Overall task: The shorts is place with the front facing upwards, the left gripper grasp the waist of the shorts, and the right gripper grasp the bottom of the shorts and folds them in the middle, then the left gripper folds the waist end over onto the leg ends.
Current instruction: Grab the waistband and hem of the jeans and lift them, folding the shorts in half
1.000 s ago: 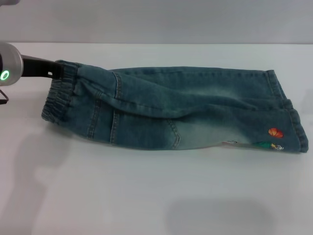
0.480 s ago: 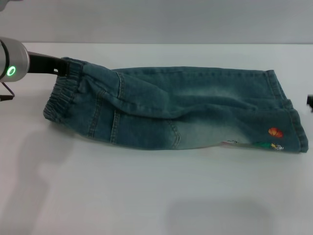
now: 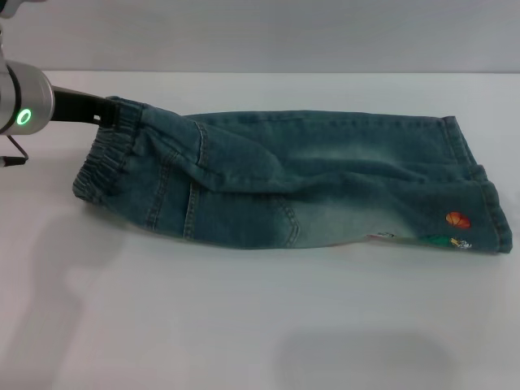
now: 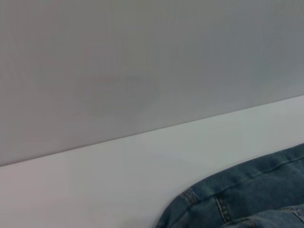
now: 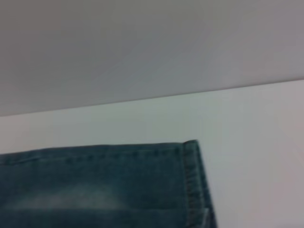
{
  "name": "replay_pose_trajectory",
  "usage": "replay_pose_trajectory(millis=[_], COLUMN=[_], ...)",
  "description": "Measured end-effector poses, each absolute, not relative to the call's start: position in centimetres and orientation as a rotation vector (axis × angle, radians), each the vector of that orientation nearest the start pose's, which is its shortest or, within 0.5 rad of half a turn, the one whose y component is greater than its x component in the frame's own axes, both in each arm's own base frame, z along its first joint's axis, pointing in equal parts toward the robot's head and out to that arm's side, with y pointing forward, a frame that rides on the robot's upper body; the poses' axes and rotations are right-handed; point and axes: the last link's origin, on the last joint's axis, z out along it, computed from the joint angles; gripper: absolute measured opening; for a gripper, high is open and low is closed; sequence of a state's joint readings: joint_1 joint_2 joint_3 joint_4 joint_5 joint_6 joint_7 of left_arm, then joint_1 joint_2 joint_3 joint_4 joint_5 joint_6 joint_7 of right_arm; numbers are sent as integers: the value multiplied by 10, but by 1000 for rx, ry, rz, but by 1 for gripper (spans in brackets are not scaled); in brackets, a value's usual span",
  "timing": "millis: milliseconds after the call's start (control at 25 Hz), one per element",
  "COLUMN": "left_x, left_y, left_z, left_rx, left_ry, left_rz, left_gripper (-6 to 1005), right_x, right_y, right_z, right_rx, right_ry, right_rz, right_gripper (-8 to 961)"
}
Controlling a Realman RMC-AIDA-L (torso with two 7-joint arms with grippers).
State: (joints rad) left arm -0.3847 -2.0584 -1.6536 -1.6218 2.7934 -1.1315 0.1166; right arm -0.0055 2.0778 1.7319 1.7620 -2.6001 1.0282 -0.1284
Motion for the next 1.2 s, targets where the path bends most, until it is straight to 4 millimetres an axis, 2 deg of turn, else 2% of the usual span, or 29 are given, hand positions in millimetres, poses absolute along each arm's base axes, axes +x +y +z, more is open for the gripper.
replay_pose_trajectory(millis=[320,760,1200], left_x=[-184,-178,-175], left_y=[377,379,380], left_z=[50,49,47], left_rx=[-2011,-2023,-2034], left_ry=[-1002,-988,-976], left_rz=[42,37,38], left_gripper=[27,27,26], right_x=[276,275,285], right_y=[305,306,320], right_z=[80,74,63], right_rx=[-1734,-1752,-1771], right_ry=[1322,1332,1329], right_rz=[88,84,60], right_gripper=[318,725,725])
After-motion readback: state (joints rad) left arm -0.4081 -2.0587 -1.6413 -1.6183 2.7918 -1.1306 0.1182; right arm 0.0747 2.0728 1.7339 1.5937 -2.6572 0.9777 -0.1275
